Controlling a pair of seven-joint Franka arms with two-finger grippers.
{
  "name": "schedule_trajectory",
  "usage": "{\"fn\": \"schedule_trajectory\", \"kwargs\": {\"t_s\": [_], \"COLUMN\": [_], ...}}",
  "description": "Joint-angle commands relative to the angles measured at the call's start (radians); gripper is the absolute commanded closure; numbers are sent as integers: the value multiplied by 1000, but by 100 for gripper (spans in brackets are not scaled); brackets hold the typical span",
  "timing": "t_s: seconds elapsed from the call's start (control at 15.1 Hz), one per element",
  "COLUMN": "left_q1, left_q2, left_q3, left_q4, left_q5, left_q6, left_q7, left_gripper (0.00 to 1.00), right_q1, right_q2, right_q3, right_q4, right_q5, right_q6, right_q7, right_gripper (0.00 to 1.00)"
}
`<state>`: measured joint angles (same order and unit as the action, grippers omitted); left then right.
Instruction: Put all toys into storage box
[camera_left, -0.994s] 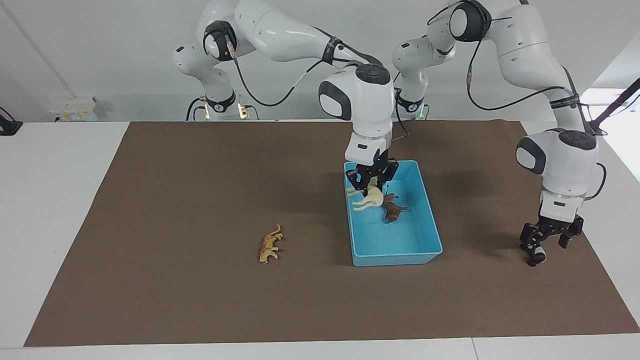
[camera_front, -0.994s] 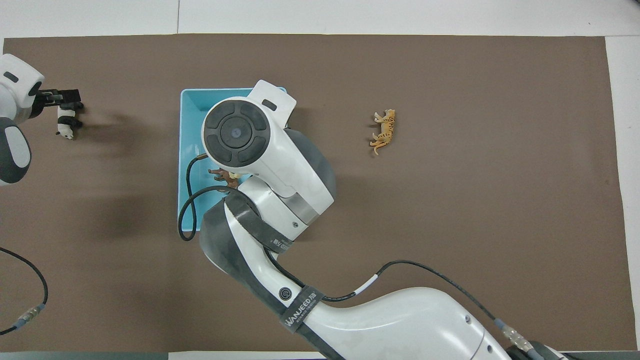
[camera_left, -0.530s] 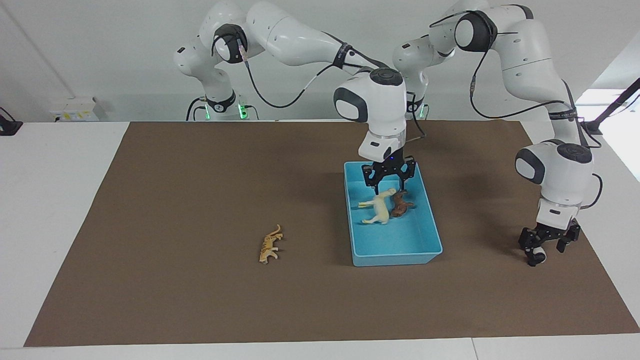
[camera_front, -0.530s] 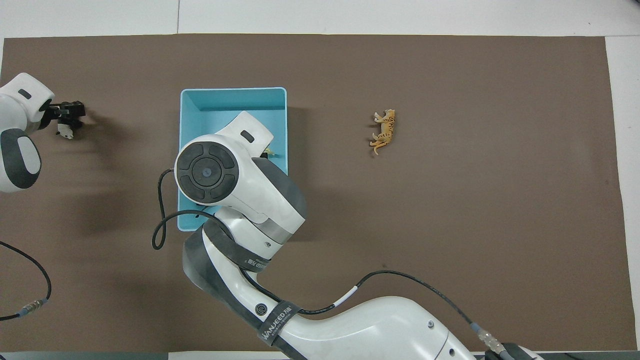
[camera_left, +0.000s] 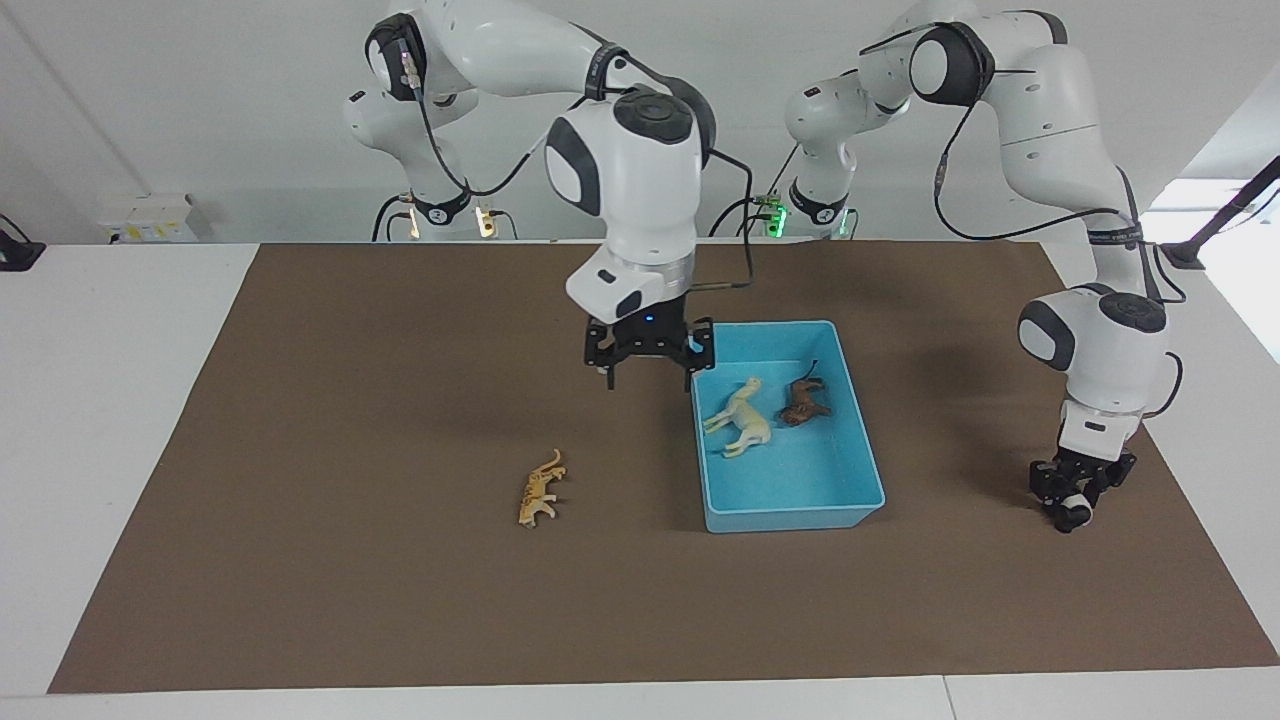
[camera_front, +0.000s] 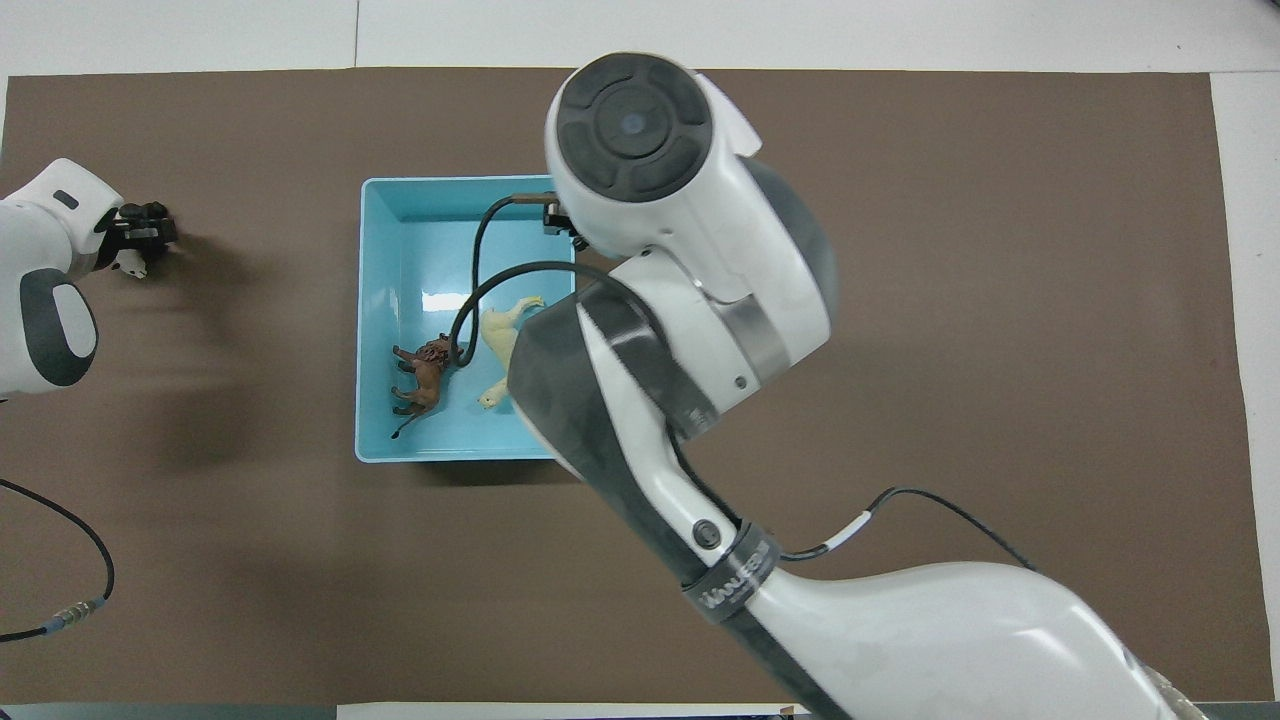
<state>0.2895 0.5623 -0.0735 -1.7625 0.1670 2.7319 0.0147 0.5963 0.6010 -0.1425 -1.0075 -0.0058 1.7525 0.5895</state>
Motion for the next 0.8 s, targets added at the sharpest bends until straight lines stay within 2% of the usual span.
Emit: {"fn": "schedule_trajectory", "kwargs": {"t_s": [0.0, 0.13, 0.27, 0.33, 0.46, 0.6, 0.73], "left_q1": [-29, -33, -71, -117, -249, -366, -441], "left_q2": [-16, -91, -218, -275, -334, -375, -421], "left_q3": [0, -15, -35, -37, -35, -35, -37], "left_q4": [72, 98, 83, 81, 77, -3, -118], "left_q5": [-4, -21, -63, -67, -67, -67, -67], "left_q6": [-134, -287, -458, -574, -735, -761, -729], "left_q7": [-82, -137, -215, -299, -501, -646, -755], "left_gripper": [100, 100, 100, 100, 100, 100, 100], "right_q1": [-96, -157, -187, -188, -181, -178, -187], "right_q2": [13, 48, 89, 118, 134, 132, 129], "right_q3": [0, -2, -2, -2, -2, -2, -2], "right_q4": [-25, -28, -29, -33, -98, -164, -209], "right_q5": [45, 95, 102, 108, 110, 121, 133], "right_q6": [12, 16, 51, 95, 181, 232, 260], "right_q7": [-141, -143, -143, -143, -123, -116, -116], "right_gripper": [0, 0, 0, 0, 0, 0, 0]}}
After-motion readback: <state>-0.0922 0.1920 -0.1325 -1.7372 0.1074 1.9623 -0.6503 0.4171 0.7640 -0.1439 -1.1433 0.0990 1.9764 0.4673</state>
